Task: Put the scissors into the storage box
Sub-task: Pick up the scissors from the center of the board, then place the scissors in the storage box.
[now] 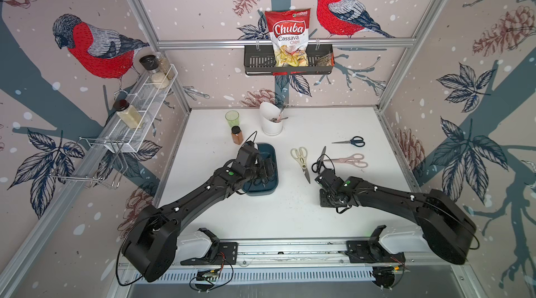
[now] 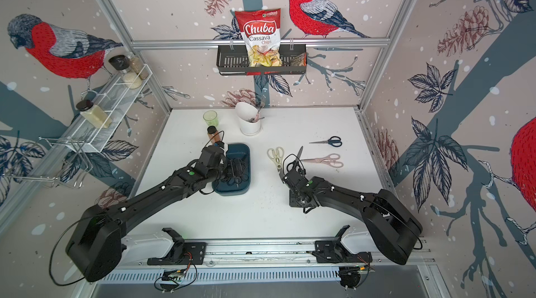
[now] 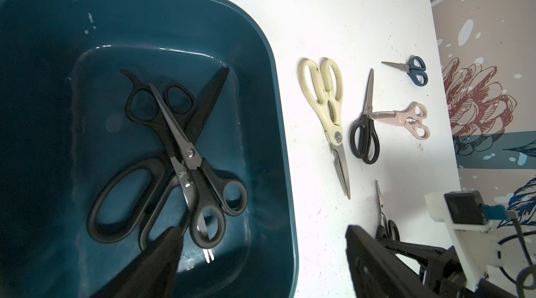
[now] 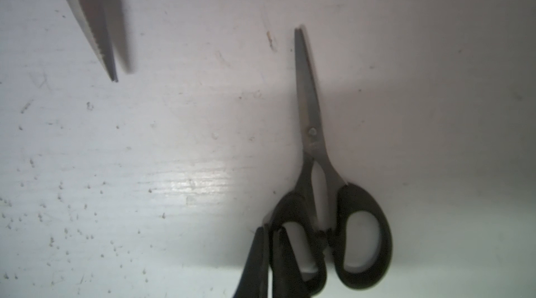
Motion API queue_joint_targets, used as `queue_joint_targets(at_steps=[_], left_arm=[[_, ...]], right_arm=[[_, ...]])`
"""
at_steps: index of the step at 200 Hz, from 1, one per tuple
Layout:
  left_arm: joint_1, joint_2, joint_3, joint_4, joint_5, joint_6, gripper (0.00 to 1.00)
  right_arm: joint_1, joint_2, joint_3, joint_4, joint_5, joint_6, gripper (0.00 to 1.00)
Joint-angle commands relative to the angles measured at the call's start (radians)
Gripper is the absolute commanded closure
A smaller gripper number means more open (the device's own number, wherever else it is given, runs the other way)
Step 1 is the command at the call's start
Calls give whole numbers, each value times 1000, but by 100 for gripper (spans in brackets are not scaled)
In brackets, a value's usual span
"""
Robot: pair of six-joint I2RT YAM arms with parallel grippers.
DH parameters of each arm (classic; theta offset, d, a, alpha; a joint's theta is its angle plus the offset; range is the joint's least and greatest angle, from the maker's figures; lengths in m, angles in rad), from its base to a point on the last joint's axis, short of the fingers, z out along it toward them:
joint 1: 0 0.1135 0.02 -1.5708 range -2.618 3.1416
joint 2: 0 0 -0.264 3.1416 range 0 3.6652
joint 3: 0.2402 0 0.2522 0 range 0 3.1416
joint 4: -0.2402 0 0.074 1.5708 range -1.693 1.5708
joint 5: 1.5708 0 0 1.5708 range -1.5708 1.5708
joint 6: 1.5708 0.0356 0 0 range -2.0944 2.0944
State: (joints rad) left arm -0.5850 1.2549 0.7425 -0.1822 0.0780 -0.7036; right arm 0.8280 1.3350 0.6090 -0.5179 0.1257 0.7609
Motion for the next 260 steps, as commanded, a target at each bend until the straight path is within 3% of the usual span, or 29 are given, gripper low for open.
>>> queue_joint_targets(at_steps=[1, 55, 92, 186, 260], left_arm=[[-1, -8, -5, 23, -14, -2, 8], [5, -28, 11, -21, -125, 31, 7], [33, -52, -10, -20, -154, 39, 6], [245, -248, -168, -30, -125, 37, 5], [364, -374, -284, -42, -119, -13, 5]], right_arm=[[0, -34, 14, -20, -9, 2, 100], [0, -146, 154, -73, 57, -7, 100], [0, -139, 288, 13, 59, -40, 100], [88, 201, 625, 243, -63, -115, 100], [198, 467, 767, 358, -202, -53, 100]])
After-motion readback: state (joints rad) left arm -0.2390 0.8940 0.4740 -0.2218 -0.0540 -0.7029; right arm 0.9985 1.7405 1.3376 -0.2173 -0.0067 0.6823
